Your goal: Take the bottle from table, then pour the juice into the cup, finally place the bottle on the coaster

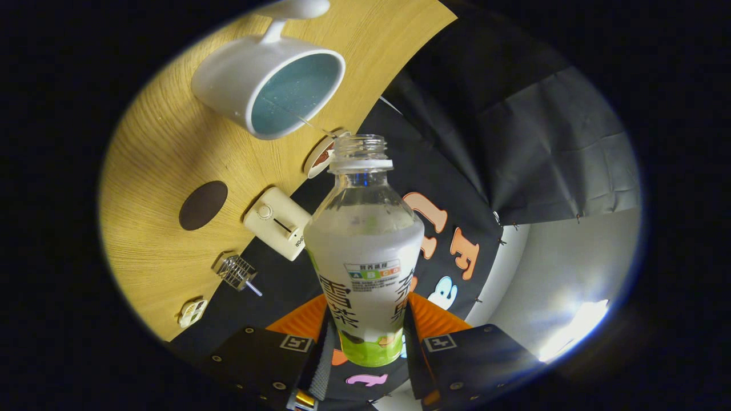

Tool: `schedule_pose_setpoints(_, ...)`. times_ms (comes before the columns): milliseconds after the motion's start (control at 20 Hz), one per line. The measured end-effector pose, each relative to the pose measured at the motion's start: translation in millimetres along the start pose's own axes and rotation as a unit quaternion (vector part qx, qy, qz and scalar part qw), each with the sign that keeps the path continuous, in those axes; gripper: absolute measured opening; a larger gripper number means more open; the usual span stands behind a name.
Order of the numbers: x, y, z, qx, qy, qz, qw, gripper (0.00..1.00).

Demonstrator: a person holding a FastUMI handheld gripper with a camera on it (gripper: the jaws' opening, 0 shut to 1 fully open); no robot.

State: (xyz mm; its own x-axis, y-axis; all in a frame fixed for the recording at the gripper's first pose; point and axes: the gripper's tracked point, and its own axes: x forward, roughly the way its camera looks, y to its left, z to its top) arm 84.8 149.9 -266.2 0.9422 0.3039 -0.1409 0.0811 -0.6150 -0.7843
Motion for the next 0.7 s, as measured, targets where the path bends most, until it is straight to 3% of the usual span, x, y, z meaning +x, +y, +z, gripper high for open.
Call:
schedule_pose_setpoints(150,-0.5,1.0,0.0,0.001,-0.001,0.004,1.0,0.56)
schedule_pose_setpoints(500,-4.6,32.2,10.0,0.08,0.004,0.063,0.995,0.56)
schedule_pose_setpoints(700,-5.6,68.3,20.9,0.201,0.021,0.152,0.968,0.57)
